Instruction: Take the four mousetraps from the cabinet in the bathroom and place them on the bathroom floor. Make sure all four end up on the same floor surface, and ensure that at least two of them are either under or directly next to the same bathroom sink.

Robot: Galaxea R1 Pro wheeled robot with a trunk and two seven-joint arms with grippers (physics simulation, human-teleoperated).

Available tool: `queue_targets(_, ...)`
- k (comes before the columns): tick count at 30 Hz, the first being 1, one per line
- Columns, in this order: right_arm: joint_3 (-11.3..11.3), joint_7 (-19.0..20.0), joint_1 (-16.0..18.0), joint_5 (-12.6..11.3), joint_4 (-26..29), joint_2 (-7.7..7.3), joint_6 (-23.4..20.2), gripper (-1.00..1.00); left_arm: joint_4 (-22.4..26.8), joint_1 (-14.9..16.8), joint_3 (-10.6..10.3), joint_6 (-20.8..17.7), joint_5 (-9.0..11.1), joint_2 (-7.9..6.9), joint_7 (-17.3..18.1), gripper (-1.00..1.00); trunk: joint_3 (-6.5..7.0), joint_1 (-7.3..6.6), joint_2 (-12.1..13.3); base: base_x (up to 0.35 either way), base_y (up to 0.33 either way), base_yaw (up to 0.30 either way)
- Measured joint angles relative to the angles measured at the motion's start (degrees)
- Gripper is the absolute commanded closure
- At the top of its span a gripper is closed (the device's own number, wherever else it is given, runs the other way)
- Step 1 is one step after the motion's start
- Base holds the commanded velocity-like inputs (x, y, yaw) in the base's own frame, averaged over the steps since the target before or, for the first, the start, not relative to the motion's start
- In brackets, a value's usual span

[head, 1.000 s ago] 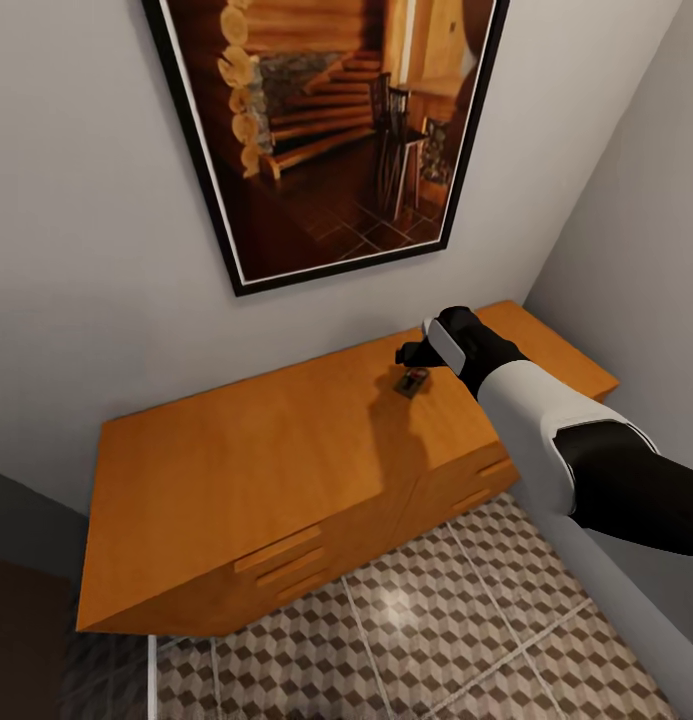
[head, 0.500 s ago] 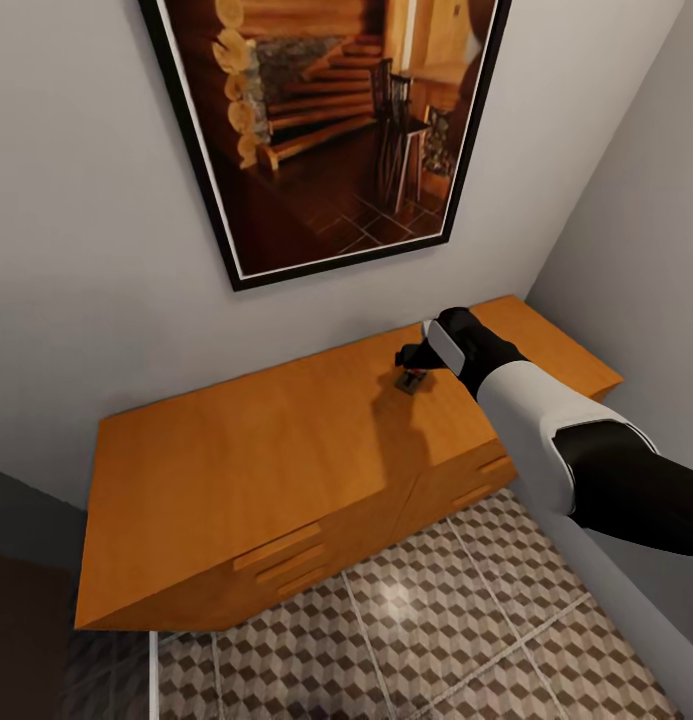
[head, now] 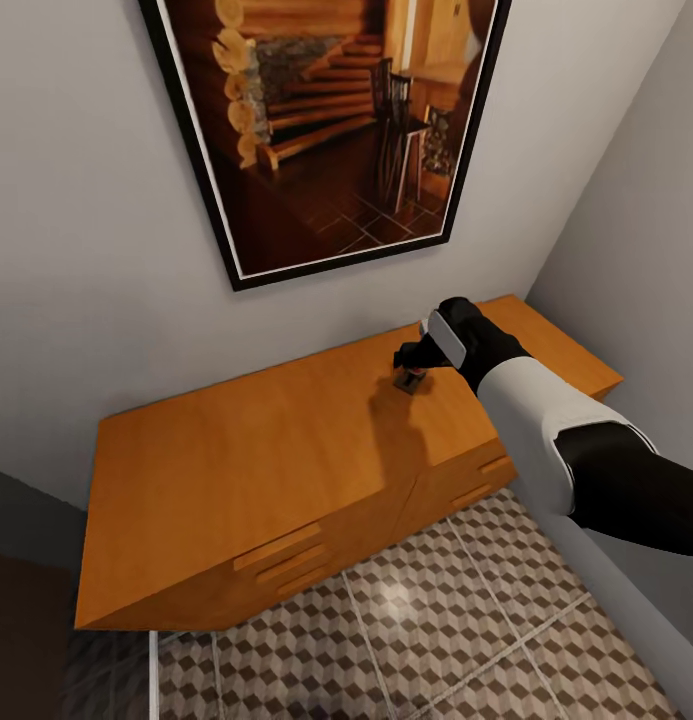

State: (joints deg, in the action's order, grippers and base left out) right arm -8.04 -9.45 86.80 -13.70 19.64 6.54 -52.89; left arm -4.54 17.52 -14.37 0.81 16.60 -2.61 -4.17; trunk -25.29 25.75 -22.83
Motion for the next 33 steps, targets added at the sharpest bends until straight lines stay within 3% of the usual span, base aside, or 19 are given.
queue_targets(10,0.00,0.04,0.00,-0.10,0.16,-0.12,-0.03,-1.00,0.00,0.00,0.00,0.00,0.00,0.08,0.00,1.00,0.00,0.00,0.00,0.000,0.000,0.000)
queue_targets(18,-0.07,0.06,0.00,-5.03,0.18,-1.29,-0.08,-1.00,0.00,0.00,0.00,0.00,0.01,0.04,0.00,1.00,-0.03,0.00,0.00,0.000,0.000,0.000)
queue_targets(21,-0.08,0.06,0.00,-5.78,0.18,-1.49,-0.09,-1.00,0.00,0.00,0.00,0.00,0.00,0.04,0.00,1.00,-0.19,0.00,0.00,0.000,0.000,0.000)
queue_targets(33,-0.15,0.05,0.00,-6.15,0.18,-1.74,-0.04,-1.00,0.00,0.00,0.00,0.00,0.02,0.03,0.00,1.00,-1.24,0.00,0.00,0.000,0.000,0.000)
